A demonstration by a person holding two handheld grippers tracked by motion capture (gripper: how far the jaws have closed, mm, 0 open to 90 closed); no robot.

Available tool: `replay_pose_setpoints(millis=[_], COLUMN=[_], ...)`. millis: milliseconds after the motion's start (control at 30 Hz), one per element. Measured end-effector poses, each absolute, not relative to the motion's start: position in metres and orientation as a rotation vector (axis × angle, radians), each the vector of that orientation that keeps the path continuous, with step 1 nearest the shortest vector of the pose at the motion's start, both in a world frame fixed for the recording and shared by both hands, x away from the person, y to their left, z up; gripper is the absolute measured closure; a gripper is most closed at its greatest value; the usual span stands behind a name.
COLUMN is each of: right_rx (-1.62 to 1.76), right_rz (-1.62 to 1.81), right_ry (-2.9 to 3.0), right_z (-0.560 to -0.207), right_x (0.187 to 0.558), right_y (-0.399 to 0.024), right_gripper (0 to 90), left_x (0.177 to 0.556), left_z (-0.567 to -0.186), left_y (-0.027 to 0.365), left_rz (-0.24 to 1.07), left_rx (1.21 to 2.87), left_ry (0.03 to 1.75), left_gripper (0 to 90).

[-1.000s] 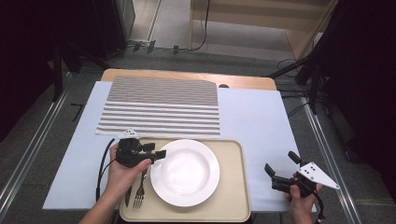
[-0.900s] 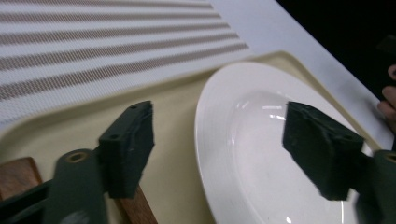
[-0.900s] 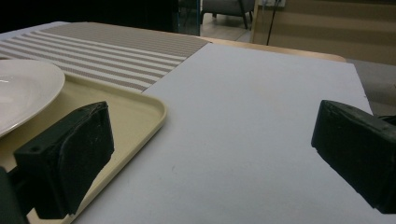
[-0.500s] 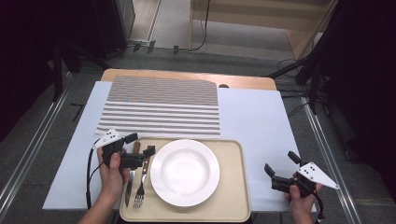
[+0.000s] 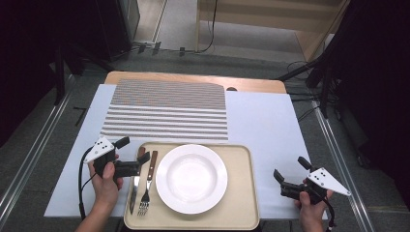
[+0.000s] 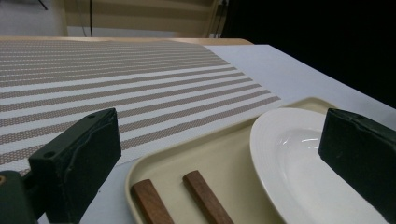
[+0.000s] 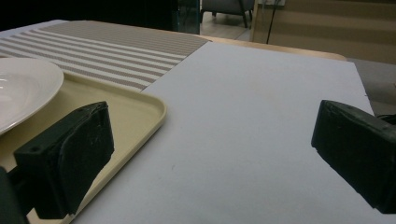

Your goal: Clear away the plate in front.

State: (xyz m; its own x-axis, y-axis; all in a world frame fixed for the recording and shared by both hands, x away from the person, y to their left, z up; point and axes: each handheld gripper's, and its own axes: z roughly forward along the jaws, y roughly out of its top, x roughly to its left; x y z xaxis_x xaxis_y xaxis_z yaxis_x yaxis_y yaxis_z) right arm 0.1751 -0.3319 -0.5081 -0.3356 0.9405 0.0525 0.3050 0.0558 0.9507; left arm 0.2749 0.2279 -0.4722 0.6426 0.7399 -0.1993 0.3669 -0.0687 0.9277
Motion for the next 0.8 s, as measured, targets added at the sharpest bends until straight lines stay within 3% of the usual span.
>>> replay_pose_setpoints(millis=[800], right_rx=[1.248], right_rz=[1.294], right_ry=[1.715], right_z=[-0.508], right_x=[0.175], right_y=[-0.331], right_gripper=[0.0], left_x=[0.265], left_z=[-0.478], left_y=[0.273], left_rz=[0.513], left_rx=[1.687], left_ry=[0.947], left_gripper=[0.0])
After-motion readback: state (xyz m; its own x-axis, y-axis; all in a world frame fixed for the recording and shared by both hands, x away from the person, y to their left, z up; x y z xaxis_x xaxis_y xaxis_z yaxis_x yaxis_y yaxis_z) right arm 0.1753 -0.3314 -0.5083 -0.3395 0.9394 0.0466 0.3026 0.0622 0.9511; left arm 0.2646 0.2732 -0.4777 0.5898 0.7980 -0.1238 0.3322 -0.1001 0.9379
